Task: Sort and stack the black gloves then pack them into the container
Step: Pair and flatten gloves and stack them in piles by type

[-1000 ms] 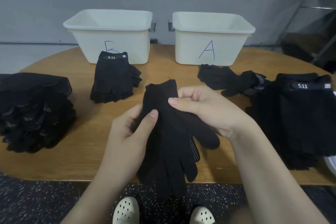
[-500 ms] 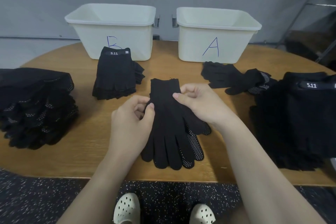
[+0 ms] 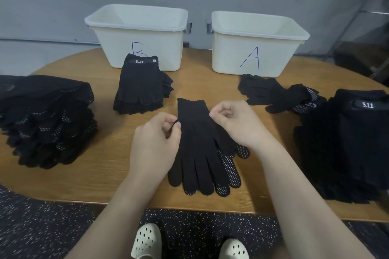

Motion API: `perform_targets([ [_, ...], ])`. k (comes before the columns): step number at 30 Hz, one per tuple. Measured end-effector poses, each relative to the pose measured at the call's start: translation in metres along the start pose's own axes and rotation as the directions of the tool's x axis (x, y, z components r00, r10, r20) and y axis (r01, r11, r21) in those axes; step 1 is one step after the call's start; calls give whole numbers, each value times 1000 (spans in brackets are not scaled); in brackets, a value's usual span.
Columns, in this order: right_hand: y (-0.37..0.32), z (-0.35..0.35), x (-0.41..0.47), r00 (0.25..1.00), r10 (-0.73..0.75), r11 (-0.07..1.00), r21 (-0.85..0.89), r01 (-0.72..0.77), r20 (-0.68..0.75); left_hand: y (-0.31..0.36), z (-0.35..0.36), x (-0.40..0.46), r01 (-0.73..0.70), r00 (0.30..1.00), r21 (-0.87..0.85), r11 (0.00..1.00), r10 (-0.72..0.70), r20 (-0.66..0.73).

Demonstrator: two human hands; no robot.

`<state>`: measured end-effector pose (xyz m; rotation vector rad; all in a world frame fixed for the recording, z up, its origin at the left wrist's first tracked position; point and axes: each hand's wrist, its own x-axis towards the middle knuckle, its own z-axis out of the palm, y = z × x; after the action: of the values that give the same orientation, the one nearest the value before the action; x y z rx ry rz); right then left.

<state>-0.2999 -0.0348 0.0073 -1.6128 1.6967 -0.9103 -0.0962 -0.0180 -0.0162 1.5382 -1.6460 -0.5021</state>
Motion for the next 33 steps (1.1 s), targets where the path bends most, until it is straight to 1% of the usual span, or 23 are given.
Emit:
perform_targets([
  [5,0,-3,-1,1000,-1,1000,-18,0,-29,2,0,1,-12,1000,10,1000,12,2],
  [9,0,-5,-3,1000,-17,999,-37,16,-20,2,1,2,11,999,38,999,-13,45],
  [20,10,2,0,999,-38,991,-126,33,-30,4,1,2,22,998,186,982,-33,57],
  [26,12,5,1,998,-39,989,-147,32,-41,3,1,2,19,998,189,982,-30,58],
  [33,12,10,2,999,-7,986,-169,0,-42,-4,4,3,-26,998,216,976,14,56],
])
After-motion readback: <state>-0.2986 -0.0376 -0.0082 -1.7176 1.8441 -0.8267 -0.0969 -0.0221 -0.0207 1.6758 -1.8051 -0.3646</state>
